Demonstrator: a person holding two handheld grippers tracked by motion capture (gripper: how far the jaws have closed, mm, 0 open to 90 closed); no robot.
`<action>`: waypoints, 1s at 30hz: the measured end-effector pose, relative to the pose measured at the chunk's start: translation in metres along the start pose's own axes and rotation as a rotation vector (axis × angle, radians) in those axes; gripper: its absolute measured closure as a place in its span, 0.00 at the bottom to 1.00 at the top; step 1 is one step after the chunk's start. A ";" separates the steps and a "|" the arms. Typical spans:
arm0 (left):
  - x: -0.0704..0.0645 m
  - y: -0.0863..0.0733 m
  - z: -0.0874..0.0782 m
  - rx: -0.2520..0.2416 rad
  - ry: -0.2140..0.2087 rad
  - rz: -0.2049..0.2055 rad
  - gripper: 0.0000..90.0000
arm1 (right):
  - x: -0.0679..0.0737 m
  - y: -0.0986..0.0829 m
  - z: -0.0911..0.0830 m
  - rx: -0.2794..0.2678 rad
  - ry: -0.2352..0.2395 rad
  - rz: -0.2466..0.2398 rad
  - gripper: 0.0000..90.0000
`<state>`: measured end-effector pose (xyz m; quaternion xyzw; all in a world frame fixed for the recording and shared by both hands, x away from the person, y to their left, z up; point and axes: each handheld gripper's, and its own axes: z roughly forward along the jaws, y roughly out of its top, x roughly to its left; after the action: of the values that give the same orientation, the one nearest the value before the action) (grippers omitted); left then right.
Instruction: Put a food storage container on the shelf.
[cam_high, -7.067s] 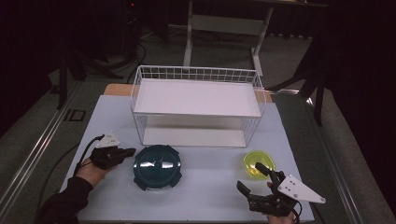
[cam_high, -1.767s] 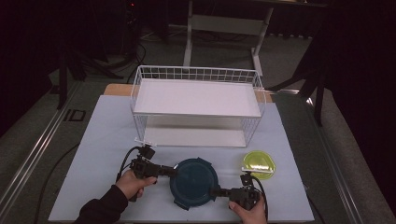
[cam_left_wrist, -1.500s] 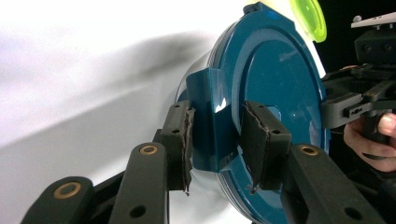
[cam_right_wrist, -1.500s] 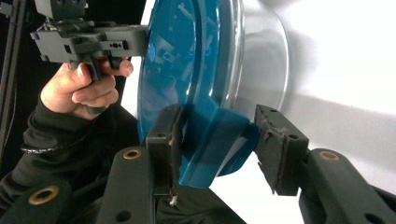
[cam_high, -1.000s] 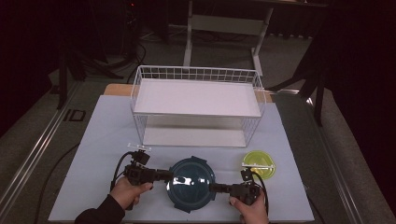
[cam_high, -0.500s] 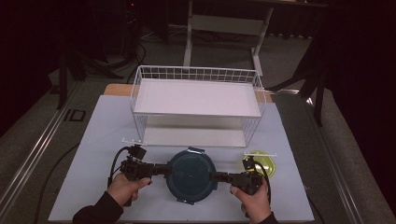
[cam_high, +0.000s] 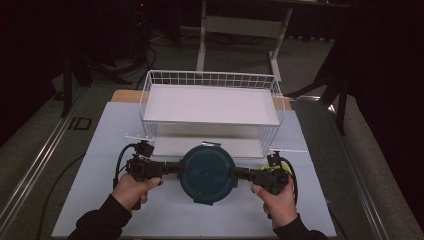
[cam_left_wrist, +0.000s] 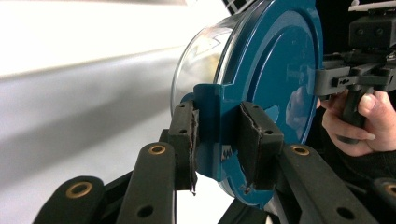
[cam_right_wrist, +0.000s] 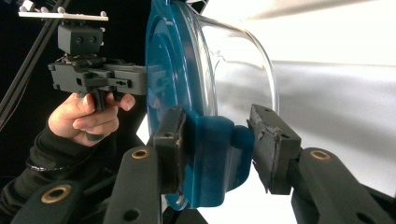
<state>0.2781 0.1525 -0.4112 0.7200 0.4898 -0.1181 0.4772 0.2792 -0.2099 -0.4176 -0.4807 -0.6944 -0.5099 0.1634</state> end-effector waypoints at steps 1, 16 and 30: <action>0.000 0.000 0.000 0.000 0.000 0.000 0.76 | 0.000 0.000 0.000 0.000 0.000 0.000 0.64; -0.026 0.070 -0.021 -0.089 0.013 0.022 0.76 | 0.032 0.075 -0.022 -0.083 -0.011 -0.088 0.64; -0.028 0.121 -0.023 -0.137 0.058 -0.007 0.76 | 0.026 0.128 -0.020 -0.087 0.012 -0.064 0.64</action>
<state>0.3567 0.1471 -0.3121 0.6872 0.5128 -0.0649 0.5105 0.3680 -0.2113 -0.3197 -0.4618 -0.6855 -0.5477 0.1301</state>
